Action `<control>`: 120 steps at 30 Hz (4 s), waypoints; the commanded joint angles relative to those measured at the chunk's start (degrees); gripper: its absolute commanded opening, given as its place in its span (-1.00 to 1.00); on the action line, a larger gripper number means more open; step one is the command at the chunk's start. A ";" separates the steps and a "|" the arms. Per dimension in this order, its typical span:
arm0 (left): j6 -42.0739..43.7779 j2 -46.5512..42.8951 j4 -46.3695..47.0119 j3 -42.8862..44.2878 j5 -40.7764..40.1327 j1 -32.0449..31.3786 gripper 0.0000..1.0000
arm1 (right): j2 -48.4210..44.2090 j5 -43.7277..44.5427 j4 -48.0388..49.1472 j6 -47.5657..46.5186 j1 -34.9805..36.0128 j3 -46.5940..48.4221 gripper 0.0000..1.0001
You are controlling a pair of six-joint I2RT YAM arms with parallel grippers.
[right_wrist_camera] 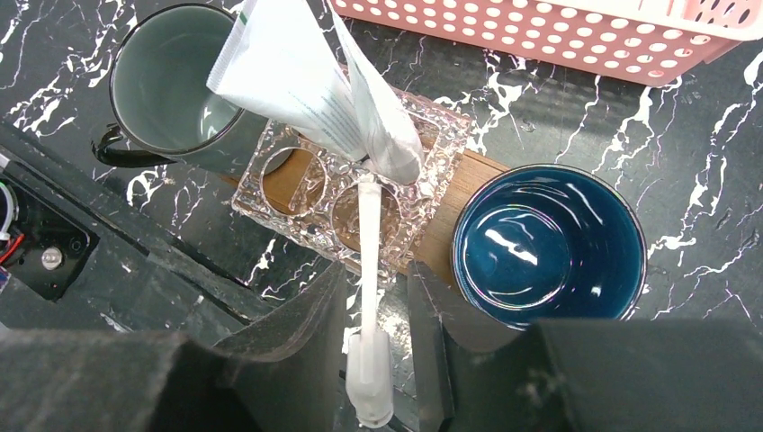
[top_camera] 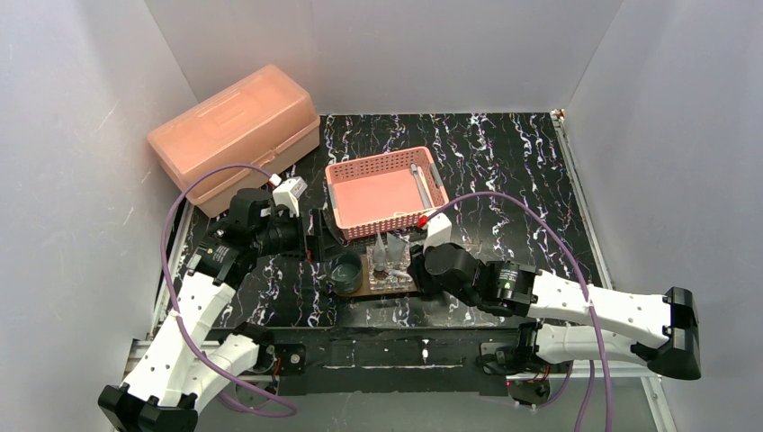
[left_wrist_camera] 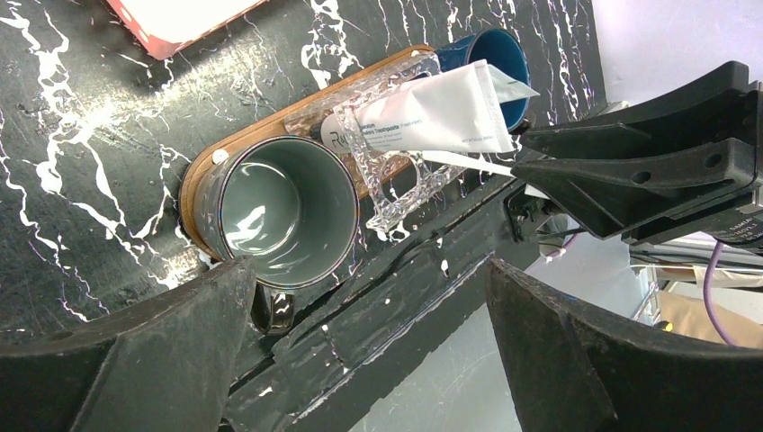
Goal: Prepare toiletry sets of a toothbrush and toothpaste on the tray
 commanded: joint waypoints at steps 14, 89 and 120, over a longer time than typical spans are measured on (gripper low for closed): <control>0.67 0.00 0.05 -0.41 1.24 -0.42 0.97 | -2.28 7.59 -3.86 -2.52 0.18 7.33 -0.10; 4.48 2.64 1.45 -3.83 -5.89 -6.27 0.97 | 69.45 -22.51 -13.04 -22.79 -41.39 57.68 0.40; 4.53 3.85 1.50 -3.62 -5.45 -6.50 0.97 | 66.50 -27.84 -9.22 -22.62 -39.46 52.76 0.05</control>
